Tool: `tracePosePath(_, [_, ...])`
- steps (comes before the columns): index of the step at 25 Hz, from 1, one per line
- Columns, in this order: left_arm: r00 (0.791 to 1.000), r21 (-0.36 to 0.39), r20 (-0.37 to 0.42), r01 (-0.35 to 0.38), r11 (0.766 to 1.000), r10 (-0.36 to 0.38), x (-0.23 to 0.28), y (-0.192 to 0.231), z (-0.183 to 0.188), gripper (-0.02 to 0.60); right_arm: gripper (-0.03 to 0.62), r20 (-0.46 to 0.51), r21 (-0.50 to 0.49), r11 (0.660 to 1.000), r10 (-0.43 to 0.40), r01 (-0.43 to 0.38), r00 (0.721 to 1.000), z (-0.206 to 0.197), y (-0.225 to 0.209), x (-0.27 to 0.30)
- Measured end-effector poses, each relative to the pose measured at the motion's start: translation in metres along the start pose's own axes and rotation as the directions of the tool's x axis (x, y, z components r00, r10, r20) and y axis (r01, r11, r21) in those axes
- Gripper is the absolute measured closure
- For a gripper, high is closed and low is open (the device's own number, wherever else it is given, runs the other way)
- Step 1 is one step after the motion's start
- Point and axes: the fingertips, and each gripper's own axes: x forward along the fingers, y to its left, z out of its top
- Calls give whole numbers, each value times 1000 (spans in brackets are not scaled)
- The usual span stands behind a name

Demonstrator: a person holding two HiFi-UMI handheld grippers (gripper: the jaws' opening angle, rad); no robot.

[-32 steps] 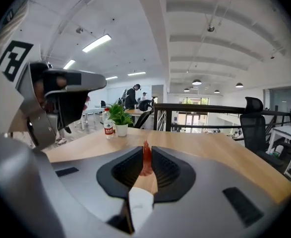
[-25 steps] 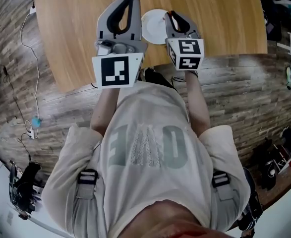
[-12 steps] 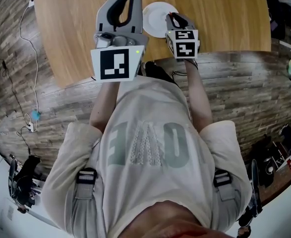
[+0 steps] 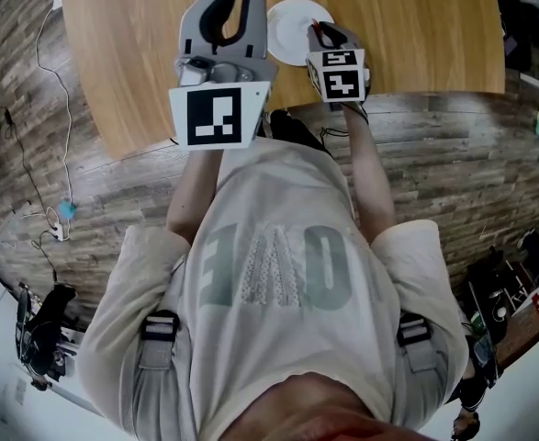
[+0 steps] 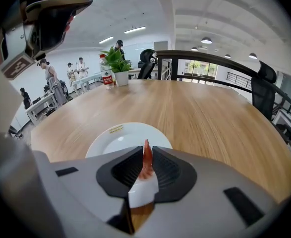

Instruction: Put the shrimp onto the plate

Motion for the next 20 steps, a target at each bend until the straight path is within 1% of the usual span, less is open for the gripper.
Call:
tracePosePath(3, [1000, -1, 1, -4, 1000, 4, -1, 1, 0, 572, 531, -24, 3, 1000, 6, -6, 1000, -5, 2, 2])
tracePosePath(7, [1000, -21, 6, -7, 1000, 7, -2, 2, 1, 571, 530, -31, -3, 1000, -4, 4, 1000, -9, 1, 4])
tracePosePath(10, [1000, -20, 6, -7, 1000, 7, -2, 2, 1, 572, 528, -43, 0, 1000, -2, 2, 999, -10, 2, 4])
tracePosePath(16, [1000, -16, 11, -2, 1000, 2, -2, 3, 4, 572, 528, -29, 8, 1000, 2, -2, 1000, -3, 4, 1])
tracePosePath(20, [1000, -18, 18, 2, 1000, -2, -3, 1, 6, 571, 507, -26, 32, 999, 27, -26, 999, 2, 7, -1])
